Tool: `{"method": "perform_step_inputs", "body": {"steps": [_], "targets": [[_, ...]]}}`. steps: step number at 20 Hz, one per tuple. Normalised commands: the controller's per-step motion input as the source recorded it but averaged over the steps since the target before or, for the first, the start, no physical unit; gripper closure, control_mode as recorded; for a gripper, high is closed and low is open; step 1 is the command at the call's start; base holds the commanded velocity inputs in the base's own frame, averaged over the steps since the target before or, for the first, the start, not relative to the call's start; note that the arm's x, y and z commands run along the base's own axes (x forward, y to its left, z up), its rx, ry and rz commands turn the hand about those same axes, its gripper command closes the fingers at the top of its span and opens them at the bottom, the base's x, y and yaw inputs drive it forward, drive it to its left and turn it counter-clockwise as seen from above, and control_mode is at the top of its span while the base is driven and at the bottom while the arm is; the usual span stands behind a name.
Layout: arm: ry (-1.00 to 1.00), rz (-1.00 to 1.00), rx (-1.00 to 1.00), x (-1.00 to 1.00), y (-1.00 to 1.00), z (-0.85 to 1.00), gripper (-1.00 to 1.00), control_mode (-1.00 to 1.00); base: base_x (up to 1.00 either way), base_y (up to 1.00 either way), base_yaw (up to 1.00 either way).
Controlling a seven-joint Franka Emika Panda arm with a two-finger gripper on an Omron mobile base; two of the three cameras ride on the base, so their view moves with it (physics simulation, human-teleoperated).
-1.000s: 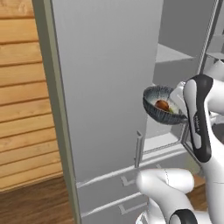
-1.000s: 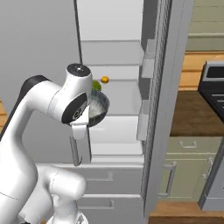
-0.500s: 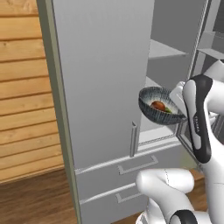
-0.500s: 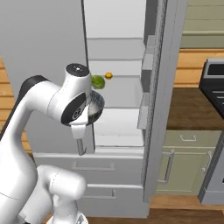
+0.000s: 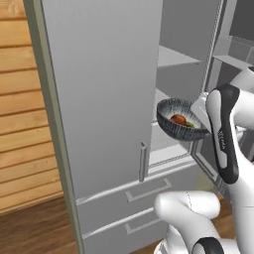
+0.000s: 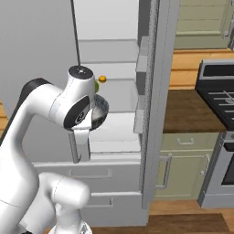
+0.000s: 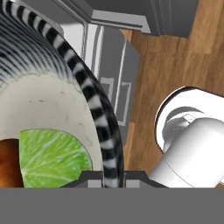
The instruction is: Pick the chicken drumstick and lemon wedge from their plates and place them in the bowl. Then put the bowl in the fridge.
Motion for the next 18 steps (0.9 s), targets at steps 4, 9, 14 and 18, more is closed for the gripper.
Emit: {"method": "perform_step_inputs", "body": {"steps": [4,9,14,18], "targets": [[-0.13,-0.14,0.0,0.24,-0.06,0.04,1.0,-1.0,0.1,-0.03,-0.05],[-0.2,-0.11,0.0,0.61,-0.05,0.02,1.0,-1.0,0.0,0.0,0.0],[-0.12,-0.03,0.0,0.67,-0.13,-0.07,1.0,-1.0,0.0,0.0,0.0],[-0.02,0.0,0.01,0.53,-0.24,-0.05,1.0,-1.0,0.0,0.0,0.0]]}}
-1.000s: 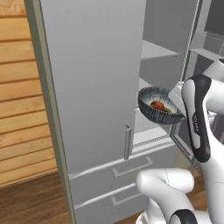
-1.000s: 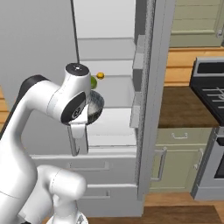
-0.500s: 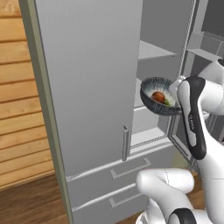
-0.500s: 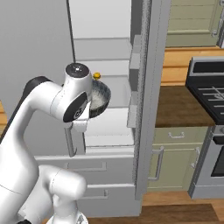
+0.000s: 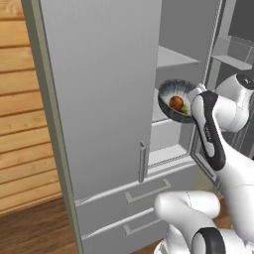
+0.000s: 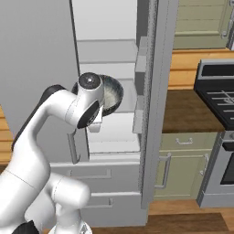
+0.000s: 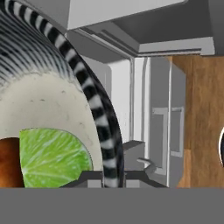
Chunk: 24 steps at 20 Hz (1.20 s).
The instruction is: Pick the chicken drumstick and lemon wedge from their plates and place them in the bowl. Then put the bowl in the fridge.
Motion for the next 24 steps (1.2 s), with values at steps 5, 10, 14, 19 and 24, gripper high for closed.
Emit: {"method": "perform_step_inputs", "body": {"steps": [5,10,14,19,24], "targets": [[0.0,0.0,0.03,0.55,-0.16,0.0,1.0,-1.0,0.0,0.0,0.0],[0.01,0.0,0.0,0.81,-0.04,-0.15,1.0,-1.0,0.0,0.0,0.0],[0.06,0.0,0.0,0.82,0.0,-0.2,1.0,-1.0,0.0,0.0,0.0],[0.03,0.0,0.0,0.58,-0.06,-0.18,1.0,-1.0,0.0,0.0,0.0],[0.05,0.0,0.0,0.52,-0.05,-0.34,1.0,-1.0,0.0,0.0,0.0]]}}
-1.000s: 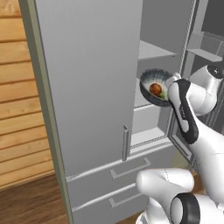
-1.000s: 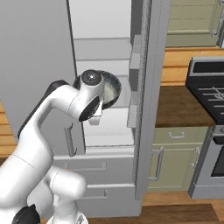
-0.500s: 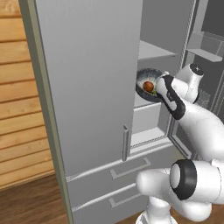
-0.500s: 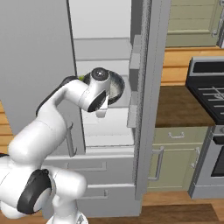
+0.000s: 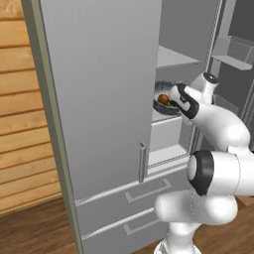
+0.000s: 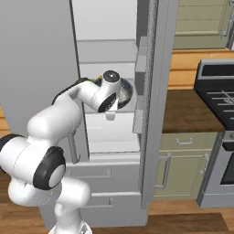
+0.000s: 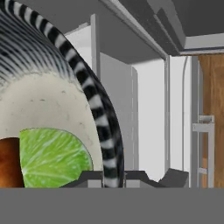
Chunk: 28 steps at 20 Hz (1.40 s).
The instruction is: Pick the chicken drumstick and lemon wedge from their plates and place them in the bowl. Then put the bowl in the fridge.
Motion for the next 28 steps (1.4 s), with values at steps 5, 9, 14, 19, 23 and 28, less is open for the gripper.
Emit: {"method": "perform_step_inputs", "body": {"steps": [5,9,14,19,23,28], "targets": [[0.04,0.0,0.0,0.45,-0.15,-0.39,1.0,-1.0,0.0,0.0,0.0],[0.0,0.0,0.0,0.44,-0.06,-0.29,1.0,-1.0,0.0,0.0,0.0],[0.0,0.02,0.0,0.58,-0.01,-0.2,1.0,-1.0,0.0,0.0,0.0],[-0.01,0.0,0.0,0.4,0.0,-0.09,-1.0,-1.0,0.0,0.0,0.0],[-0.13,0.0,0.0,-0.04,0.02,0.0,-1.0,-1.0,0.0,0.0,0.0],[-0.25,0.0,-0.02,-0.54,0.18,0.16,-1.0,-1.0,0.0,0.0,0.0]]}}
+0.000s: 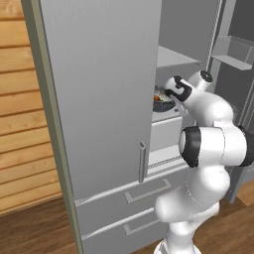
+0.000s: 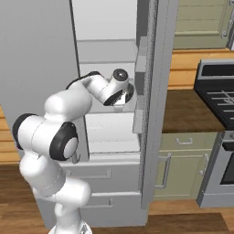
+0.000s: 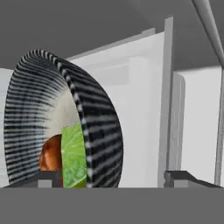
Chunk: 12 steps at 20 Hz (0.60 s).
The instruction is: Pick the chicken drumstick and lemon wedge from their plates and place them in the bowl. Then put the bowl in the fridge.
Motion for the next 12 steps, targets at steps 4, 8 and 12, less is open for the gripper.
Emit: {"method": "perform_step_inputs", "body": {"steps": [4,8,12], "targets": [[-0.21,0.01,-0.05,-0.97,0.46,0.44,-1.0,-1.0,0.0,0.0,0.0],[-0.11,0.0,-0.01,-1.0,0.17,0.74,-1.0,-1.0,0.0,0.0,0.0],[0.0,0.03,0.0,-1.0,0.04,0.78,-1.0,-1.0,0.0,0.0,0.0]]}}
